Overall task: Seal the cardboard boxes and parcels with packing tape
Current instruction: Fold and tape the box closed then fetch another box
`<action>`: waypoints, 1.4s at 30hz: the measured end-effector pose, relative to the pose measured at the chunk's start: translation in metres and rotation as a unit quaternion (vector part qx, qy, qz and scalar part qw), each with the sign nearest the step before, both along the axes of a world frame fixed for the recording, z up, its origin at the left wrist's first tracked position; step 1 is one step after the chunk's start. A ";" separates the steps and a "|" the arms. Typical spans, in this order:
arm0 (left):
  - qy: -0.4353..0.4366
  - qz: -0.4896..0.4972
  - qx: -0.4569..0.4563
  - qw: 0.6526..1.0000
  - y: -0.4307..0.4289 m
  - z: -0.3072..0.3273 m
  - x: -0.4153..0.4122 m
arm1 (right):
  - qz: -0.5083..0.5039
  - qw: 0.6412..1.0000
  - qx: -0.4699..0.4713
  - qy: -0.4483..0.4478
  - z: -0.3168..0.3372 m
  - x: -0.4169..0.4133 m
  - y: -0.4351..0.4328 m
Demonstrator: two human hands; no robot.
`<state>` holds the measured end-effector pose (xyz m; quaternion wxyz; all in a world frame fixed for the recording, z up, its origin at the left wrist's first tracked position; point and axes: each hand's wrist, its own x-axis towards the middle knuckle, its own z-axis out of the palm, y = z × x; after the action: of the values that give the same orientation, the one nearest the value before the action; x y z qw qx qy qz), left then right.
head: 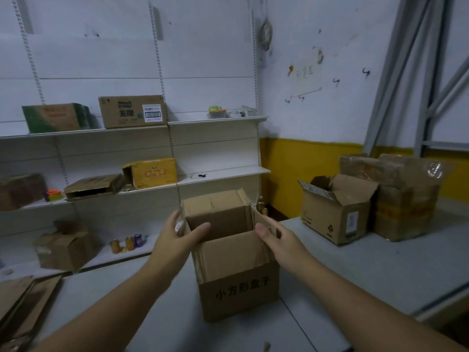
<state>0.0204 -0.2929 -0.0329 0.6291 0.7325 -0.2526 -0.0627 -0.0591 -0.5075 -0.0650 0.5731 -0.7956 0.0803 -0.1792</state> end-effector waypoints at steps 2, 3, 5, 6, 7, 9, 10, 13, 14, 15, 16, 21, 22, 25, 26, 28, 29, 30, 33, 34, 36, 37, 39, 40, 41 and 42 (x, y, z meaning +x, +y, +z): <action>0.029 -0.010 -0.022 0.999 -0.002 -0.012 -0.015 | -0.022 0.999 0.002 -0.031 0.001 -0.007 0.000; 0.044 -0.026 -0.021 0.998 -0.004 -0.012 -0.023 | -0.030 0.999 0.006 -0.040 0.002 -0.012 0.000; 0.053 -0.066 -0.019 0.996 -0.009 -0.006 -0.032 | -0.050 0.998 0.012 -0.046 0.002 -0.023 0.001; 0.057 -0.091 -0.002 0.994 -0.012 -0.002 -0.036 | -0.060 0.997 0.013 -0.045 0.003 -0.030 0.000; 0.062 -0.115 0.029 0.991 -0.016 0.001 -0.038 | -0.074 0.996 0.008 -0.046 0.004 -0.038 -0.003; 0.070 -0.169 0.085 0.979 -0.027 0.008 -0.049 | -0.105 0.993 -0.014 -0.048 0.006 -0.060 -0.017; 0.064 -0.183 0.101 0.976 -0.033 0.011 -0.054 | -0.116 0.992 -0.024 -0.046 0.007 -0.071 -0.027; 0.018 -0.186 0.084 0.979 -0.064 0.020 -0.068 | -0.149 0.987 -0.039 -0.042 0.013 -0.111 -0.062; 0.005 -0.194 0.054 0.979 -0.079 0.023 -0.074 | -0.154 0.986 -0.047 -0.045 0.017 -0.125 -0.077; -0.003 -0.205 0.030 0.978 -0.095 0.027 -0.084 | -0.154 0.986 -0.052 -0.046 0.020 -0.140 -0.092; -0.004 -0.219 0.013 0.976 -0.112 0.030 -0.092 | -0.148 0.986 -0.057 -0.045 0.024 -0.156 -0.107; 0.023 -0.277 -0.028 0.960 -0.207 0.022 -0.138 | -0.218 0.974 -0.035 -0.056 0.027 -0.225 -0.165; 0.036 -0.286 -0.029 0.957 -0.226 0.018 -0.144 | -0.247 0.966 -0.024 -0.067 0.025 -0.236 -0.174; 0.076 -0.321 -0.032 0.943 -0.281 0.016 -0.160 | -0.316 0.944 0.000 -0.096 0.017 -0.256 -0.208; 0.085 -0.328 -0.033 0.940 -0.299 0.016 -0.163 | -0.340 0.935 0.001 -0.101 0.014 -0.260 -0.221; 0.078 -0.348 -0.036 0.933 -0.335 0.013 -0.166 | -0.399 0.909 -0.004 -0.116 0.010 -0.269 -0.250; 0.068 -0.360 -0.027 0.930 -0.352 0.009 -0.166 | -0.430 0.894 -0.009 -0.127 0.009 -0.273 -0.265; 0.061 -0.367 -0.009 0.928 -0.366 0.004 -0.165 | -0.461 0.876 -0.015 -0.140 0.009 -0.277 -0.280; 0.008 -0.292 0.069 0.954 -0.379 -0.016 -0.159 | -0.533 0.833 -0.032 -0.148 0.009 -0.284 -0.320; -0.033 -0.224 0.070 0.972 -0.376 -0.022 -0.152 | -0.543 0.826 -0.040 -0.145 0.007 -0.282 -0.330; -0.039 -0.088 0.008 0.995 -0.357 -0.031 -0.131 | -0.549 0.823 -0.051 -0.136 0.001 -0.277 -0.341; -0.021 -0.028 -0.016 0.999 -0.347 -0.033 -0.114 | -0.550 0.823 -0.050 -0.133 -0.003 -0.273 -0.342; 0.032 0.035 -0.008 0.999 -0.336 -0.039 -0.072 | -0.545 0.826 -0.048 -0.134 -0.013 -0.265 -0.336; 0.062 0.033 0.014 0.997 -0.335 -0.042 -0.051 | -0.538 0.830 -0.047 -0.140 -0.017 -0.261 -0.330; 0.083 0.022 0.038 0.996 -0.335 -0.045 -0.032 | -0.531 0.834 -0.041 -0.146 -0.021 -0.257 -0.323; 0.094 0.004 0.057 0.994 -0.337 -0.049 -0.016 | -0.523 0.837 -0.035 -0.154 -0.022 -0.254 -0.316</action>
<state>0.0044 -0.6297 -0.0816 0.6071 0.7592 -0.1855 -0.1432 -0.3126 -0.8238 -0.0867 0.3704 -0.6169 0.3894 -0.5750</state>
